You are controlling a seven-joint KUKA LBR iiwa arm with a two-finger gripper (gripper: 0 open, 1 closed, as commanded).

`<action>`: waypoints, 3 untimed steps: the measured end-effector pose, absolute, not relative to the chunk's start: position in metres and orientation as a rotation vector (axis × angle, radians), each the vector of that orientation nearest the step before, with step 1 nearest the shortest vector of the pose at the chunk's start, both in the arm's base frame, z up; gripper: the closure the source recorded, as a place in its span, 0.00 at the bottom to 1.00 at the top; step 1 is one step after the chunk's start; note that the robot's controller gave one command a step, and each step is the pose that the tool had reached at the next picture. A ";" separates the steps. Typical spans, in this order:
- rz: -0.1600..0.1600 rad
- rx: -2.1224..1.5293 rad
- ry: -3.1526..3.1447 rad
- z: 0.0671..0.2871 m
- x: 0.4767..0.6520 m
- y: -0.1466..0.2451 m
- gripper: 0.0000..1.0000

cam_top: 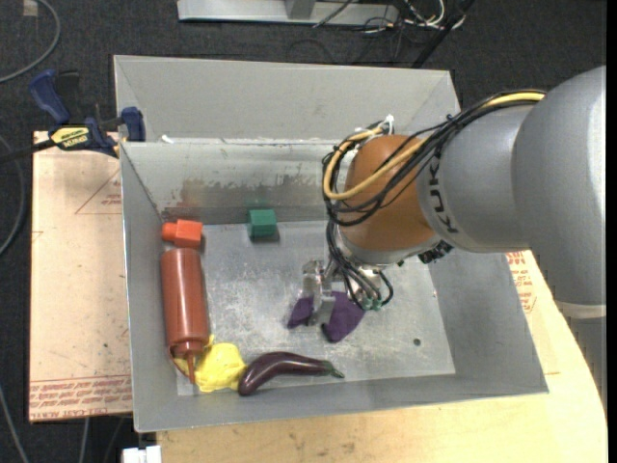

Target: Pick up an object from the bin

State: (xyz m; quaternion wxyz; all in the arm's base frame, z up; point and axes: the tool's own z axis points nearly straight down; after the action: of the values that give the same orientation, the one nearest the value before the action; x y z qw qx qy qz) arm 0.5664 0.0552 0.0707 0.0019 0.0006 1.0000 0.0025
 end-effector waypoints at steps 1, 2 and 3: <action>0.008 0.002 3.138 0.071 0.566 0.055 1.00; 0.010 -0.007 3.134 0.196 0.570 0.065 1.00; 0.010 -0.006 3.135 0.196 0.570 0.065 1.00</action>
Offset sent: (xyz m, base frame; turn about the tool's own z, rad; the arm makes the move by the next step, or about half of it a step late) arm 0.0023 0.0097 0.1252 -0.0053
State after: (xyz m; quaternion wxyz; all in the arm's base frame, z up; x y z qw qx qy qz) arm 0.5695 0.0652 0.1959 0.0034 -0.0019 1.0000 0.0031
